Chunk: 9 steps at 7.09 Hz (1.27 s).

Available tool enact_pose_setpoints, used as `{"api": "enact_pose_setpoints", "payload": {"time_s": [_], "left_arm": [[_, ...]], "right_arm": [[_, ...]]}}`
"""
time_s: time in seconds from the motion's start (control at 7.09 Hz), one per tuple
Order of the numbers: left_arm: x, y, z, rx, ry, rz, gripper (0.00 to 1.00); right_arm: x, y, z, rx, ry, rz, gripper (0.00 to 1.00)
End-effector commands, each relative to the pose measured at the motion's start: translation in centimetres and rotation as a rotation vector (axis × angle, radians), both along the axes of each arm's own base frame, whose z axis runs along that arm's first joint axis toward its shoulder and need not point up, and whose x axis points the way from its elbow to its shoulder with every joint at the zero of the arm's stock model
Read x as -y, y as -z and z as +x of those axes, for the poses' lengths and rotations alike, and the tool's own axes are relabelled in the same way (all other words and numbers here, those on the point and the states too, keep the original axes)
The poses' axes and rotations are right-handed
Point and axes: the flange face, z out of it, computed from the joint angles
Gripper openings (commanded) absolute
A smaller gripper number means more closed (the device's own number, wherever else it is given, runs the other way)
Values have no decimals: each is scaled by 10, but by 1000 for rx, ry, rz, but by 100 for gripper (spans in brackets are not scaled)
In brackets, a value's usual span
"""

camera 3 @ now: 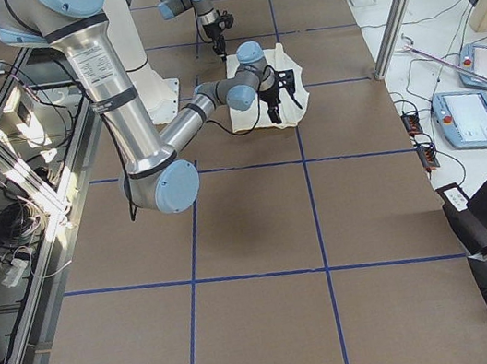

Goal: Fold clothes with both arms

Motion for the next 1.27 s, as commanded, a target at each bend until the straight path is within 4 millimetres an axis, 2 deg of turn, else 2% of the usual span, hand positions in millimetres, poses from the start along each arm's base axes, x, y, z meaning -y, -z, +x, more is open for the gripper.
{"api": "enact_pose_setpoints", "payload": {"time_s": [0.0, 0.14, 0.28, 0.56, 0.71, 0.85, 0.99, 1.13], "left_arm": [[3, 0, -5, 5, 0, 12, 0], [16, -2, -13, 16, 14, 31, 0], [41, -5, -31, 52, 17, 111, 0], [143, -46, -86, 215, 81, 239, 0], [213, -39, -88, 269, 123, 274, 0], [287, -38, -76, 324, 162, 264, 0], [345, -19, -51, 345, 182, 254, 0], [378, 0, -27, 333, 196, 258, 0]], "right_arm": [[0, -1, 0, 0, -2, -2, 100], [0, -1, 1, 0, -3, -1, 100], [0, -2, 1, -2, -3, -2, 100], [0, -2, 1, -2, -3, -2, 100], [0, 0, 1, 1, -4, -2, 100], [0, 0, 1, 1, -4, -2, 100], [-1, 3, 1, 6, -4, 2, 100], [-3, 8, 5, 13, -7, 7, 100]]}}
